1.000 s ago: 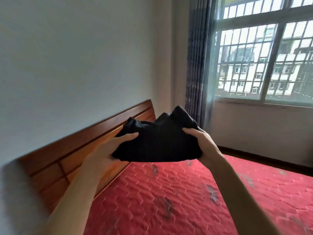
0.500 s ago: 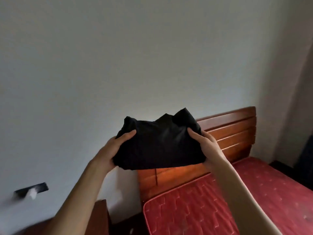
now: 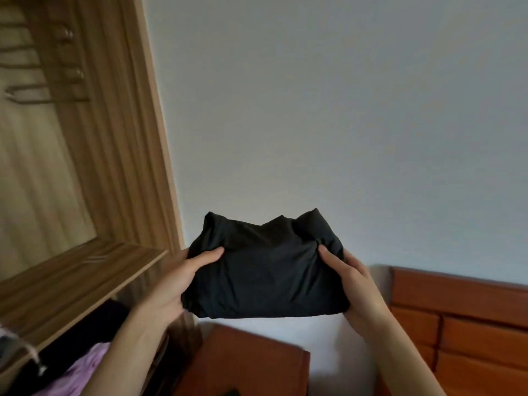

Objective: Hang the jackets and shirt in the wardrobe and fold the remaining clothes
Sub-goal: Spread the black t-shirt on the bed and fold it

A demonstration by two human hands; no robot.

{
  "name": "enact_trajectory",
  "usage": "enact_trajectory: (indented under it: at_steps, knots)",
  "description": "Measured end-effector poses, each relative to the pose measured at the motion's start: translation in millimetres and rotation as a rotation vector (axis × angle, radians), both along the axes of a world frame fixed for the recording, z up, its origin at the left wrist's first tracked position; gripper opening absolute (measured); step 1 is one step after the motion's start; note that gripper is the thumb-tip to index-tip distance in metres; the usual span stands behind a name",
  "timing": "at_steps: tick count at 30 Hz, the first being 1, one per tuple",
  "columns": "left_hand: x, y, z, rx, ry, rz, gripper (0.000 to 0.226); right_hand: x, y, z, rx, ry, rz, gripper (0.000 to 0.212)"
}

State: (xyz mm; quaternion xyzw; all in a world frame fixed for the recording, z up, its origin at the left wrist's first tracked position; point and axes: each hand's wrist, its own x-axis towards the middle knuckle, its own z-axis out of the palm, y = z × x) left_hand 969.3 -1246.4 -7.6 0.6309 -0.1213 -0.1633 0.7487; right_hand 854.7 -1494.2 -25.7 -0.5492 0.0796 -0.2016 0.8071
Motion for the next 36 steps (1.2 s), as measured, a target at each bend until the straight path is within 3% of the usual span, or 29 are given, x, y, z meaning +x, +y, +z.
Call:
enact_trajectory:
  at_steps: [7,20,28,36]
  knots:
    - [55,119,-19,-0.065,0.042,0.281,0.044,112,107,-10,-0.034,0.017,0.233,0.024]
    - [101,345,-46,-0.023,0.143,0.587,0.038,250,340,-37,0.012,0.111,0.501,0.025]
    - [123,426,-78,0.212,-0.016,0.841,0.043,328,446,-74,-0.021,0.213,0.676,0.026]
    - [171,500,-127,0.536,-0.097,1.384,0.050,441,562,-114,-0.267,0.263,0.875,0.022]
